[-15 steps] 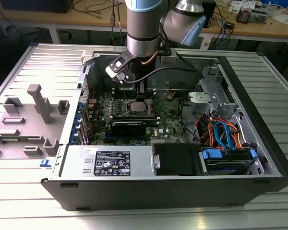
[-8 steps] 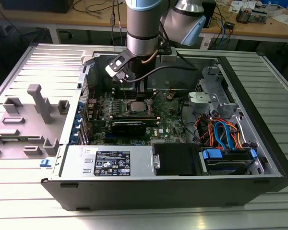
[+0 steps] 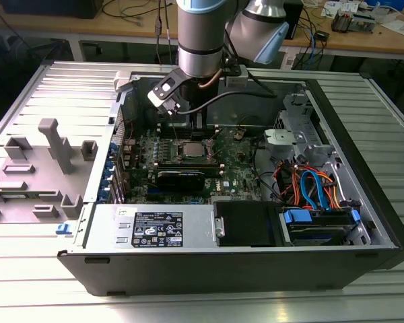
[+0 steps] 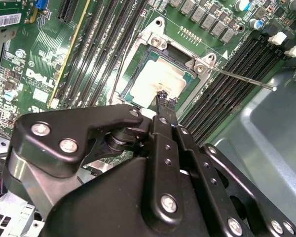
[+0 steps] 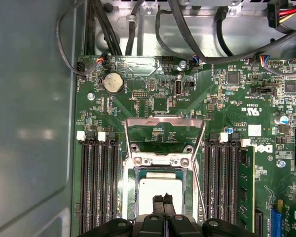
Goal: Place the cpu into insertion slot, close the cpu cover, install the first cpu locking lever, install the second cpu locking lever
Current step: 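Close the cpu cover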
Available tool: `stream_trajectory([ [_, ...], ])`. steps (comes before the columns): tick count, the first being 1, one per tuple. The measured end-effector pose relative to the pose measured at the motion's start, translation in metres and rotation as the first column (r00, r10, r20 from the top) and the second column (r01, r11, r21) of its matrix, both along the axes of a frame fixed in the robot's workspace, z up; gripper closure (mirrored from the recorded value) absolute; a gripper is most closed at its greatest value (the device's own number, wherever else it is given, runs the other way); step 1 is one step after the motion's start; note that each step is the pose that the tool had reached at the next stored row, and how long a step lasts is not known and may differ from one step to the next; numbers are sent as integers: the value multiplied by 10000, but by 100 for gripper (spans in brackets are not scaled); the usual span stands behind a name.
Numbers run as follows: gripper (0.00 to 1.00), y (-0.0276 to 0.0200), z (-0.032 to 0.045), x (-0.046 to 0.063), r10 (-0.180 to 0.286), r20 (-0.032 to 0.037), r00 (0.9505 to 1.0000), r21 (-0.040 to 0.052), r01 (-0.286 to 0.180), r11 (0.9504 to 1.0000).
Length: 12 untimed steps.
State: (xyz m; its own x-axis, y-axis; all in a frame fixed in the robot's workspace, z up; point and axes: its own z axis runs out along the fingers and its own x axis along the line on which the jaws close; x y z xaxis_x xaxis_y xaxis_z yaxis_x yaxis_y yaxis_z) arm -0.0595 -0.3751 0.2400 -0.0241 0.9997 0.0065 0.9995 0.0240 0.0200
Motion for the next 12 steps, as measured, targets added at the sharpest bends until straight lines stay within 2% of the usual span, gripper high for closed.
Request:
stream_trajectory([
  [12, 89, 0, 61, 0, -1, 0, 10000, 1, 1, 10000],
])
